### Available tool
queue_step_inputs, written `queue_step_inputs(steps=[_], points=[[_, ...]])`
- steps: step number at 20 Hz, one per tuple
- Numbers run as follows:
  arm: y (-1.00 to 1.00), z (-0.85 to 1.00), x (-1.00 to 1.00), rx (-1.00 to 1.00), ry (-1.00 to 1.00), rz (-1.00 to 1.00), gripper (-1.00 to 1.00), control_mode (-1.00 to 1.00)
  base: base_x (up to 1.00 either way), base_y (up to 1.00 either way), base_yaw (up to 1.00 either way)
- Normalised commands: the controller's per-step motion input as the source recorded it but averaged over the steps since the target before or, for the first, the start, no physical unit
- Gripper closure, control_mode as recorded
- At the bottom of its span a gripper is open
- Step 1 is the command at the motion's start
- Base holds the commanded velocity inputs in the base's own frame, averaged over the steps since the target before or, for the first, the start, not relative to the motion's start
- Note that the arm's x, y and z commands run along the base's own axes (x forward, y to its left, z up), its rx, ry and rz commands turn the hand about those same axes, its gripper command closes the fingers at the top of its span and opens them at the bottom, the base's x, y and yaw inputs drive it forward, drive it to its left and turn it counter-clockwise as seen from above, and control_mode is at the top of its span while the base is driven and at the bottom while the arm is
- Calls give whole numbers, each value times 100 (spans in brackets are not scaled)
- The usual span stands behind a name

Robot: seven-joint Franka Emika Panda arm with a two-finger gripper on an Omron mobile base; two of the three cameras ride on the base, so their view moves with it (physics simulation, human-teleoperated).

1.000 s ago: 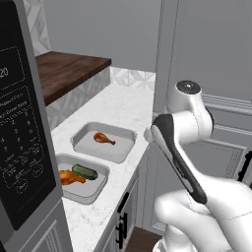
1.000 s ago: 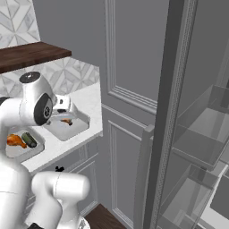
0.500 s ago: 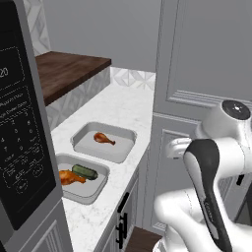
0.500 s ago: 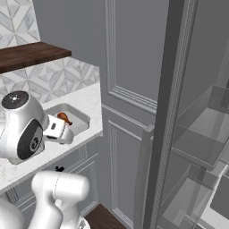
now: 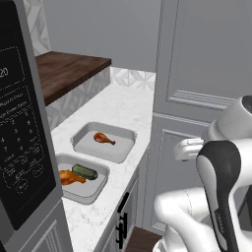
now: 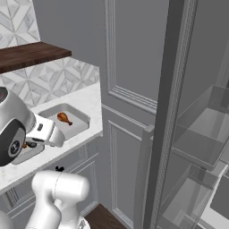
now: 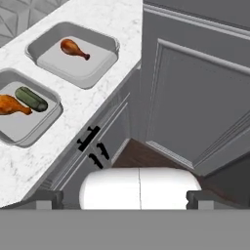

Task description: Place one cucumber and one chicken drumstick in each tupperware on the nearby counter, to pack two identical lunches.

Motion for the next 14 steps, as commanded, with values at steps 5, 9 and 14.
queue_step_inputs(steps=[5,9,14], points=[[0,0,0,0,0,0,-100,100,-44,6,0],[0,0,0,0,0,0,-100,100,-100,27,0],[0,0,0,0,0,0,-100,100,-100,9,-1]])
